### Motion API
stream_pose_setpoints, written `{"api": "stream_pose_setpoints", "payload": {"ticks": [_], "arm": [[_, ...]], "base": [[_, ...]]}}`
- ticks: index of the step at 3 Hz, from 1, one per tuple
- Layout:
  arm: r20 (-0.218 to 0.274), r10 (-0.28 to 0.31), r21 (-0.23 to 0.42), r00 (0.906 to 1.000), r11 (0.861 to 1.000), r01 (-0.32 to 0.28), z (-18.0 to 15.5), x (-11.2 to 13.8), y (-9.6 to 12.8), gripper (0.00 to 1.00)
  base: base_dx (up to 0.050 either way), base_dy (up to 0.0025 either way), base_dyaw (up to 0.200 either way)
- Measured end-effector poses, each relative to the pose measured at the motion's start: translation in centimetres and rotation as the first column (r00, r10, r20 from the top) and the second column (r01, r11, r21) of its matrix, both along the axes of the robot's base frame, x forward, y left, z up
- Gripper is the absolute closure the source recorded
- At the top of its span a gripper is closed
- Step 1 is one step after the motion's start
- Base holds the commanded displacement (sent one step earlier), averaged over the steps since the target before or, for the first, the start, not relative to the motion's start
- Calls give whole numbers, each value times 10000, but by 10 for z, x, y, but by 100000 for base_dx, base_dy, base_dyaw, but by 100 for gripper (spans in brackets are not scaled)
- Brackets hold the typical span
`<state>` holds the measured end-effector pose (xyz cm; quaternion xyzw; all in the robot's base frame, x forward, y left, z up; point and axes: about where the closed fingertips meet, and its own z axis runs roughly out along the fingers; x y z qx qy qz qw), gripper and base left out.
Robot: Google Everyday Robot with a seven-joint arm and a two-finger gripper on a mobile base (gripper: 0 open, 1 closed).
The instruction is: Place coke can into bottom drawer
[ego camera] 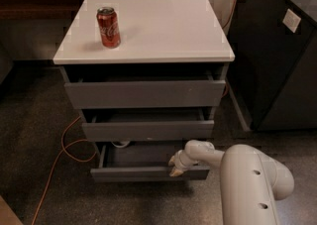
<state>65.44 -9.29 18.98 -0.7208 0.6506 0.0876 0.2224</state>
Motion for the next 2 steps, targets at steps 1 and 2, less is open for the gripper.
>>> {"api": "stream_pose_setpoints", "payload": {"ticks": [1,2], "arm": [[0,0,0,10000,10000,0,0,0,0,100],[-2,2,0,10000,10000,-2,0,0,-1,100]], "base": [[0,0,0],[0,0,0]]}}
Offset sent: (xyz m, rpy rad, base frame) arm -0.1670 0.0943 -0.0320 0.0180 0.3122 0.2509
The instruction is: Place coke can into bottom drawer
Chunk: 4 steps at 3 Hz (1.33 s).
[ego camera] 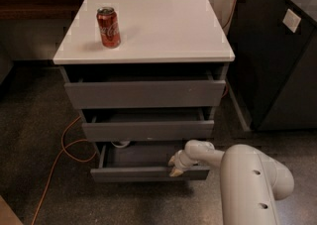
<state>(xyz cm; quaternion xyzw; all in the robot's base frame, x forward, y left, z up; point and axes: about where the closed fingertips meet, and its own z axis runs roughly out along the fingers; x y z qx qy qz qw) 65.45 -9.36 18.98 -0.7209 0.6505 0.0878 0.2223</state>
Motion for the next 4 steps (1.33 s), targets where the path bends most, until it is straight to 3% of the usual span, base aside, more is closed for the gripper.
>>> {"api": "stream_pose_setpoints", "payload": {"ticks": [4], "arm": [[-5,2,-1,10000,10000,-2,0,0,0,100]], "base": [[0,0,0]]}}
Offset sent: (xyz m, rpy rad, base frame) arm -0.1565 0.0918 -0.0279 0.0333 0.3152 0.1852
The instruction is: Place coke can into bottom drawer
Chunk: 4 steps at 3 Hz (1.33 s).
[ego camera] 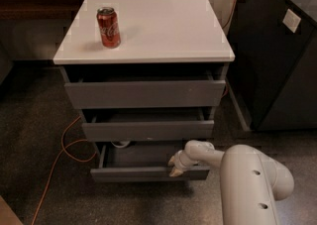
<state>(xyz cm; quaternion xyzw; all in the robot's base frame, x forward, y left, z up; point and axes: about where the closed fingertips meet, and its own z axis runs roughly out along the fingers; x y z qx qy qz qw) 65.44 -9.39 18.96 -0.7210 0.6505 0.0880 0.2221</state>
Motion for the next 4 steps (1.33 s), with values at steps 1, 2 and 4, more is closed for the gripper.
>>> {"api": "stream_pose_setpoints", "payload": {"ticks": [1,2,4], "arm": [[-1,0,0,10000,10000,0,0,0,0,100],[-1,0,-1,10000,10000,0,0,0,0,100],[-4,0,-1,10000,10000,0,0,0,0,98]], "base": [[0,0,0],[0,0,0],[0,0,0]]}}
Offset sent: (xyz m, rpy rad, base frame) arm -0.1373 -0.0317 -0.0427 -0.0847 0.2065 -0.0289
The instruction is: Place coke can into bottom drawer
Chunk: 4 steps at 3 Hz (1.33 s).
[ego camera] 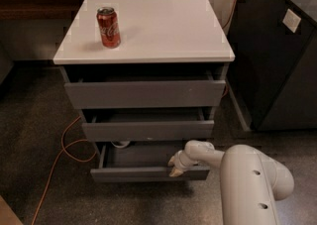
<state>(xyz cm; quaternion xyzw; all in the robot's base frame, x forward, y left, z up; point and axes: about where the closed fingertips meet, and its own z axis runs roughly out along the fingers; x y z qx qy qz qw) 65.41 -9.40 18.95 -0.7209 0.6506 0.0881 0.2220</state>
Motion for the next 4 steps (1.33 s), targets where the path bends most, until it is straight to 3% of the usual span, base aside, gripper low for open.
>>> {"api": "stream_pose_setpoints", "payload": {"ticks": [1,3,4], "arm": [[0,0,0,10000,10000,0,0,0,0,75],[-34,-8,-25,10000,10000,8,-1,-2,0,13],[-1113,-293,-913,9934,9956,192,-31,-67,-8,2]], "base": [[0,0,0],[0,0,0],[0,0,0]]}}
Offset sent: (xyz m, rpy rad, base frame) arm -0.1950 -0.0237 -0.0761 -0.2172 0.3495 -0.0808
